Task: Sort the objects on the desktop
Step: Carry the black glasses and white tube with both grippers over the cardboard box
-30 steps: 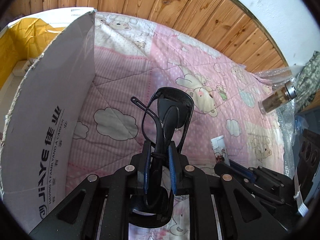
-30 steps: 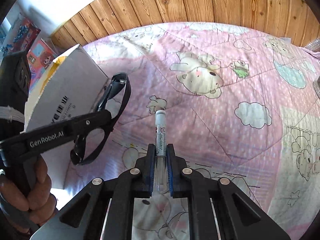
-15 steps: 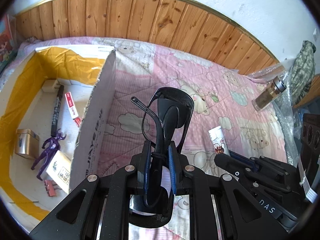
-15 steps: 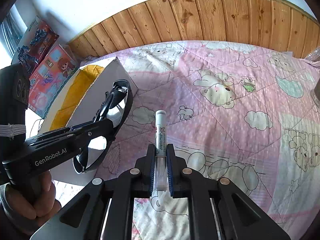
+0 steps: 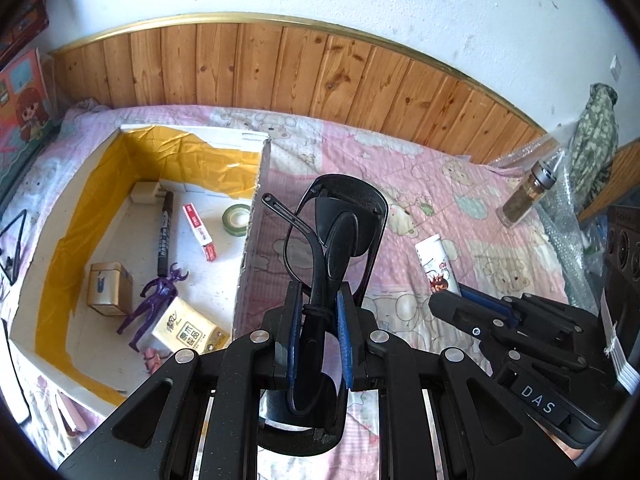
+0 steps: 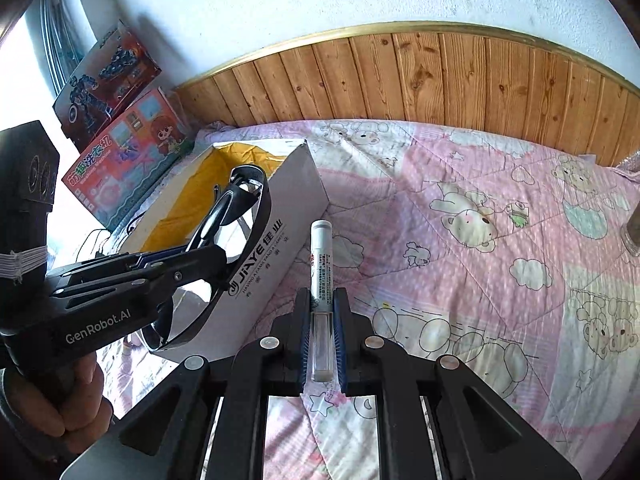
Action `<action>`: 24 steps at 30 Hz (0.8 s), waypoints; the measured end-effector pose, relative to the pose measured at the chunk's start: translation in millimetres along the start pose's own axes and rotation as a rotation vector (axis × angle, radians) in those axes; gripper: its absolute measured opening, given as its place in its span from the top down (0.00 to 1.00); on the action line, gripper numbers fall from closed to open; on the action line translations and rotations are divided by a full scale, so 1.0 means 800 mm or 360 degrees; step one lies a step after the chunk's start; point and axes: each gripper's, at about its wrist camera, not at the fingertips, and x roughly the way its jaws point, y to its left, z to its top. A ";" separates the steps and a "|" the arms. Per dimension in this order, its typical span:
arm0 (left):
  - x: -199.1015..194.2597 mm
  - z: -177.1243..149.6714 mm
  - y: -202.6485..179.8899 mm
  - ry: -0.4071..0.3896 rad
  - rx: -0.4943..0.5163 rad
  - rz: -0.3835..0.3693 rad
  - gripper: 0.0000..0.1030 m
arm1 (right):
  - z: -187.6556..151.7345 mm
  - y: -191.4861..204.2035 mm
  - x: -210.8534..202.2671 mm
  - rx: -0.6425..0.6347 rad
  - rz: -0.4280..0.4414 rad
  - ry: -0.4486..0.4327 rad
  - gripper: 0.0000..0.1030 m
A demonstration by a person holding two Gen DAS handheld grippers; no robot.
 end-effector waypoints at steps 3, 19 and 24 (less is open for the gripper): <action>-0.006 -0.001 0.007 -0.0012 -0.0022 -0.0008 0.84 | 0.002 0.011 -0.004 -0.0018 0.0005 -0.0018 0.88; -0.044 -0.003 0.050 -0.0125 -0.0133 -0.0081 0.84 | 0.008 0.068 -0.019 -0.0162 0.0029 -0.0083 0.88; -0.061 0.002 0.066 -0.0178 -0.0168 -0.0104 0.84 | 0.014 0.084 -0.024 -0.0205 0.0026 -0.0111 0.88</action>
